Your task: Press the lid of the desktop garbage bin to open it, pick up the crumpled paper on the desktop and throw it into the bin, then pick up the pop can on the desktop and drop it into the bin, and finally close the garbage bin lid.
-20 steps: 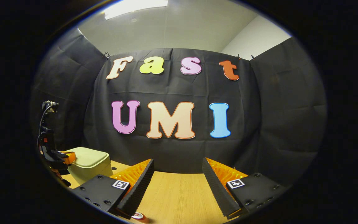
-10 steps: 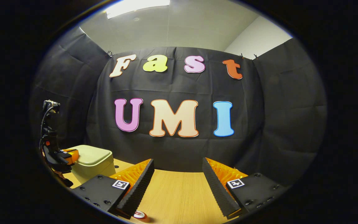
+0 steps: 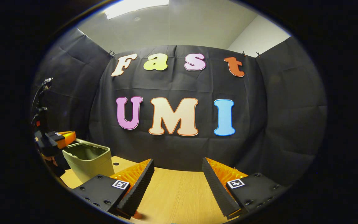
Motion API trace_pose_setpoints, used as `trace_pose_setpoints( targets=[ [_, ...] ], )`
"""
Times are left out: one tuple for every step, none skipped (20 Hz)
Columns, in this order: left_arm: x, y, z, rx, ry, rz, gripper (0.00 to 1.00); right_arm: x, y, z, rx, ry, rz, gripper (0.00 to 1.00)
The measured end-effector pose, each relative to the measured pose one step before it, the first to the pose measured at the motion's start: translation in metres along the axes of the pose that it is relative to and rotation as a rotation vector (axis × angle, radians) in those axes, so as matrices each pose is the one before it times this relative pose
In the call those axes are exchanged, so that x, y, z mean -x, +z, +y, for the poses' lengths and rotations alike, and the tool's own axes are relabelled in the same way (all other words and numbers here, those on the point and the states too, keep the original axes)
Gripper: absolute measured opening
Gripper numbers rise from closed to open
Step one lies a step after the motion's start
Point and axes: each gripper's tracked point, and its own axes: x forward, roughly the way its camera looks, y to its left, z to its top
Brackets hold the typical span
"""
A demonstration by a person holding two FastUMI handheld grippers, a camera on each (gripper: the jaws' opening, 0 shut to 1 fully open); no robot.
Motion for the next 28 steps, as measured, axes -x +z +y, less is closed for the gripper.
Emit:
trace_pose_setpoints(
  targets=[
    [0.00447, 0.00653, -0.00651, 0.00656, -0.00938, -0.01055, 0.0, -0.00162, -0.00327, -0.00252, 0.00653, 0.0073, 0.0051, 0.98],
    [0.00402, 0.00425, -0.00692, 0.00471, -0.00954, -0.00555, 0.02, -0.00135, -0.00351, -0.00205, 0.00569, 0.0092, 0.00831, 0.98],
    [0.00407, 0.00295, -0.00564, -0.00106, -0.00531, -0.00158, 0.06, -0.0002, -0.00366, -0.00166, 0.00422, 0.01035, 0.00969, 0.98],
    [0.00386, 0.00361, -0.00592, -0.00329, -0.00497, -0.00331, 0.11, -0.00159, -0.00346, -0.00169, 0.00295, 0.01053, 0.00956, 0.98],
    [0.00431, 0.00369, -0.00441, -0.00516, 0.00066, -0.00191, 0.16, -0.00038, -0.00477, -0.00155, 0.00271, 0.01159, 0.01103, 0.98],
    [0.00394, 0.00375, -0.00669, -0.00102, -0.01044, -0.00264, 0.18, -0.00078, -0.00523, -0.00183, 0.00366, 0.01418, 0.01424, 1.0],
    [0.00377, 0.00051, -0.00883, 0.00203, -0.0105, -0.00184, 0.24, -0.00125, -0.00677, -0.00036, 0.00441, 0.01261, 0.01286, 1.0],
    [0.00482, 0.00192, -0.0045, 0.00098, -0.00064, 0.00094, 0.45, -0.00211, -0.00696, -0.00046, 0.00639, 0.01512, 0.01716, 0.98],
    [0.00238, 0.00244, -0.00371, 0.00117, -0.00026, -0.00161, 0.66, -0.00187, -0.00966, 0.00101, 0.00891, 0.01733, 0.02083, 1.0],
    [0.00311, 0.00289, -0.00172, -0.00192, 0.01049, -0.00485, 0.87, -0.00335, -0.01104, 0.00085, 0.01299, 0.01694, 0.02824, 0.98],
    [0.00574, 0.00266, -0.00285, -0.00161, 0.00759, -0.00422, 0.87, -0.00263, -0.01624, 0.00023, 0.01795, 0.01536, 0.03812, 0.98],
    [0.00321, 0.00283, -0.0022, -0.00194, 0.00746, -0.00318, 0.85, -0.00303, -0.01538, -0.00026, 0.02119, 0.01267, 0.03567, 1.0],
    [0.00348, 0.00247, -0.00087, -0.00282, 0.00989, -0.00584, 0.86, -0.00413, -0.01576, 0.00007, 0.02393, 0.00802, 0.03374, 0.98],
    [0.00295, 0.00274, -0.00045, -0.00413, 0.01097, -0.00385, 0.86, -0.00357, -0.01581, -0.00075, 0.02413, 0.00748, 0.03375, 0.98],
    [0.00229, 0.00222, -0.00088, -0.00528, 0.011, -0.00096, 0.87, -0.00428, -0.01766, 0.00125, 0.02092, 0.01179, 0.03235, 1.0],
    [0.00334, 0.00237, -0.00035, -0.00442, 0.01281, -0.00182, 0.86, -0.00356, -0.01457, 0.00239, 0.01651, 0.01826, 0.03207, 0.98],
    [0.00263, 0.00073, -0.00043, -0.00309, 0.01026, 0.00261, 0.86, -0.00488, -0.01713, 0.00367, 0.01116, 0.01822, 0.02769, 0.99],
    [0.00305, 0.00237, -0.0009, 0.00028, 0.00949, -0.00098, 0.88, -0.00391, -0.01493, 0.00261, 0.00995, 0.01487, 0.03237, 0.99],
    [0.00226, 0.00145, -0.00179, -0.00176, 0.00661, 0.00227, 0.9, -0.00663, -0.01711, 0.0, 0.00666, 0.0128, 0.03694, 0.98],
    [0.00238, 0.00202, -0.00078, -0.00476, 0.01059, -0.00079, 0.88, -0.00511, -0.01604, 0.001, 0.0013, 0.01236, 0.04312, 0.99],
    [0.00195, 0.00286, -0.00091, -0.00737, 0.00548, -0.00176, 0.9, -0.00586, -0.01558, 0.00234, 0.00213, 0.01779, 0.04103, 0.99],
    [0.00322, 0.0019, -0.00208, -0.00837, 0.00462, -0.00035, 0.88, -0.00504, -0.01404, 0.00358, 0.00157, 0.0198, 0.0393, 0.99],
    [0.00564, 0.00087, -0.00219, -0.00906, 0.00345, -0.00143, 0.88, -0.00359, -0.01248, 0.00326, 0.00127, 0.01708, 0.0314, 1.0],
    [0.00249, 0.00224, -0.002, -0.00954, 0.00549, -0.00043, 0.9, -0.00456, -0.00918, 0.00247, 0.00287, 0.01747, 0.02075, 0.99],
    [0.00119, 0.0022, -0.00151, -0.00892, 0.00539, -0.00033, 0.88, -0.00084, -0.00948, 0.00182, 0.00334, 0.01298, 0.01496, 0.99],
    [0.00333, 0.00196, -0.00125, -0.0058, 0.00732, 0.00014, 0.88, -0.00338, -0.00843, 0.00213, 0.00396, 0.01423, 0.01281, 0.99],
    [0.00355, 0.00048, -0.00134, -0.00239, 0.00697, 0.00267, 0.88, -0.00298, -0.00731, 0.00356, 0.00305, 0.02024, 0.0157, 0.99],
    [0.00389, -0.00035, -0.00057, -0.00169, 0.0084, 0.00344, 0.88, -0.00319, -0.00733, 0.00461, 0.00355, 0.02366, 0.01747, 0.99]
  ],
)
